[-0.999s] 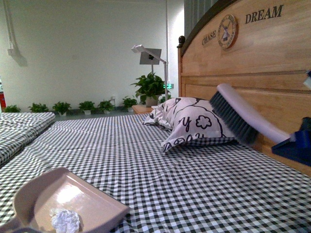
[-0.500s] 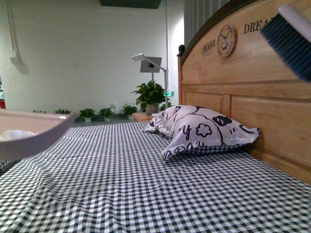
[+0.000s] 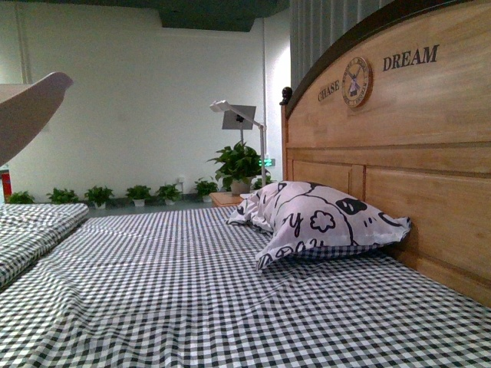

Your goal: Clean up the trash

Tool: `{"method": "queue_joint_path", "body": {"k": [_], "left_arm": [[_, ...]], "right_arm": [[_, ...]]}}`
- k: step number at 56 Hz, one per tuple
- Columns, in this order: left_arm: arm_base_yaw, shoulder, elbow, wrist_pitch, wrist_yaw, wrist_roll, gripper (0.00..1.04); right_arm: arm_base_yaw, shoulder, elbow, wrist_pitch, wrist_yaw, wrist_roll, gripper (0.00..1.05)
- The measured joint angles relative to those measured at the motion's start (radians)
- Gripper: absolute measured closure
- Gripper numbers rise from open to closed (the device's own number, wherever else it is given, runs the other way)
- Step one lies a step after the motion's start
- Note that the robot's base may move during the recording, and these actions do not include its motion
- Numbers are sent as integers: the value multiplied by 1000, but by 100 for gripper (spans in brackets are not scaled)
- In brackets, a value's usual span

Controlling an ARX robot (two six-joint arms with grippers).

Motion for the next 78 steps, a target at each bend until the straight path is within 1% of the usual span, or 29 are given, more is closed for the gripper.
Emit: {"method": "queue_joint_path", "body": {"k": [8,12,18,24,31,78], "left_arm": [[-3,-148,-48,-89,42,-6,78],[-3,-191,-61,-121,49,-14,78],[-5,-233,-74,-151,58,-24,78],[-7,-262,-81,-168,74,-32,78],[-10,-272,-86,-197,95,-45,78],[-12,-273,-86,-199,96,-53,78]], "right_arm": [[119,-111,-44,-43,108,2,84],[147,-146,-54,-58,151,3,84],[151,-163,-62,-71,161,3,84],[138,-166,-74,-82,171,2,84],[122,-164,-75,-111,210,-16,84],[122,-164,-75,-122,212,-38,84]]}}
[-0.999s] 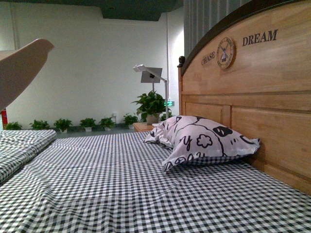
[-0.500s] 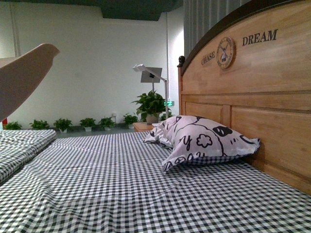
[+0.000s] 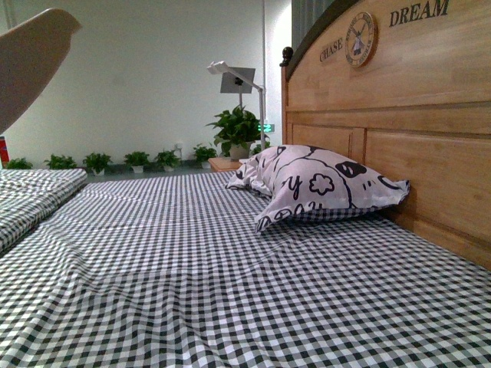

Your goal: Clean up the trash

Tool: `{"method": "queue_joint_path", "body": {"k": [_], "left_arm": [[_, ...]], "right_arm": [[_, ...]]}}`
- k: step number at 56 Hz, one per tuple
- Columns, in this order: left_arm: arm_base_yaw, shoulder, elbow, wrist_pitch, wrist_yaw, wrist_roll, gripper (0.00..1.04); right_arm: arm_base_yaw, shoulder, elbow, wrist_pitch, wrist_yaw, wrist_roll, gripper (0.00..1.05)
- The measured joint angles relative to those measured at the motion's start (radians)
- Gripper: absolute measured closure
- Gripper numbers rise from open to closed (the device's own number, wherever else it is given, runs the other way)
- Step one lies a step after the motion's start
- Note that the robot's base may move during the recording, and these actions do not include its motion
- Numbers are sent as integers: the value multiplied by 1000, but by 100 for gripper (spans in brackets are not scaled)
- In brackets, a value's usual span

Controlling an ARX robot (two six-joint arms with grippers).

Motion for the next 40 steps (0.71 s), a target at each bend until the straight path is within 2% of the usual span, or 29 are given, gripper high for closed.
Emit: {"method": "queue_joint_path", "body": {"k": [40], "left_arm": [[0,0,0,0,0,0,78]], "right_arm": [[0,0,0,0,0,0,84]]}}
